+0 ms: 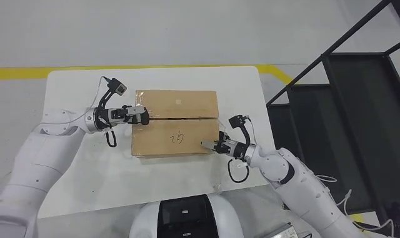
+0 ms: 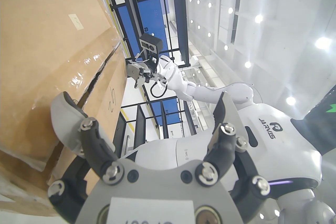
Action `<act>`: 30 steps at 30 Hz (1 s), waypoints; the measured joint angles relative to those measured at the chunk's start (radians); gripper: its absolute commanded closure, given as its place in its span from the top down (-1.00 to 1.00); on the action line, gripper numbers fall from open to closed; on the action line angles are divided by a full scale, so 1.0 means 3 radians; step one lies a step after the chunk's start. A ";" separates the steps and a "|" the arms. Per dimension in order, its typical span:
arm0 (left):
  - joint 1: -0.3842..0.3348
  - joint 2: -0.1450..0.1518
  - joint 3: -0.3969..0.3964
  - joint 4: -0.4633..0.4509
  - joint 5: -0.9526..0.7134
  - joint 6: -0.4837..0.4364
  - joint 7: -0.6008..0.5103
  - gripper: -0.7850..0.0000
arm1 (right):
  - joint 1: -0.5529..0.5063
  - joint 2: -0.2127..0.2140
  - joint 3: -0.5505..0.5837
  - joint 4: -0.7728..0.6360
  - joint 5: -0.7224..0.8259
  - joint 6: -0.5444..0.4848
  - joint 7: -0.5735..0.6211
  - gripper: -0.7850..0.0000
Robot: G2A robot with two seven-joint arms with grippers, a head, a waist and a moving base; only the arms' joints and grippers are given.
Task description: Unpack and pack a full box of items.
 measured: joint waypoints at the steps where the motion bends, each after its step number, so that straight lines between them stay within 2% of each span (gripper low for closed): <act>1: 0.0000 -0.0002 -0.0001 0.0003 0.0005 0.0002 -0.0002 1.00 | 0.0016 -0.0007 -0.0003 0.0021 0.0011 0.0020 -0.0034 1.00; 8: 0.0002 -0.0017 -0.0015 0.0007 0.0014 0.0012 -0.0012 1.00 | 0.0084 -0.0066 -0.0007 0.0197 0.0286 -0.0004 -0.0366 1.00; 15: 0.0009 -0.0030 -0.0026 0.0012 0.0031 0.0021 -0.0022 1.00 | 0.0090 -0.0108 0.0049 0.0350 0.0577 -0.0246 -0.0634 1.00; 30: 0.0017 -0.0052 -0.0053 0.0016 0.0058 0.0043 -0.0043 1.00 | -0.0098 -0.0121 0.0308 0.0241 0.0145 -0.0400 -0.1203 1.00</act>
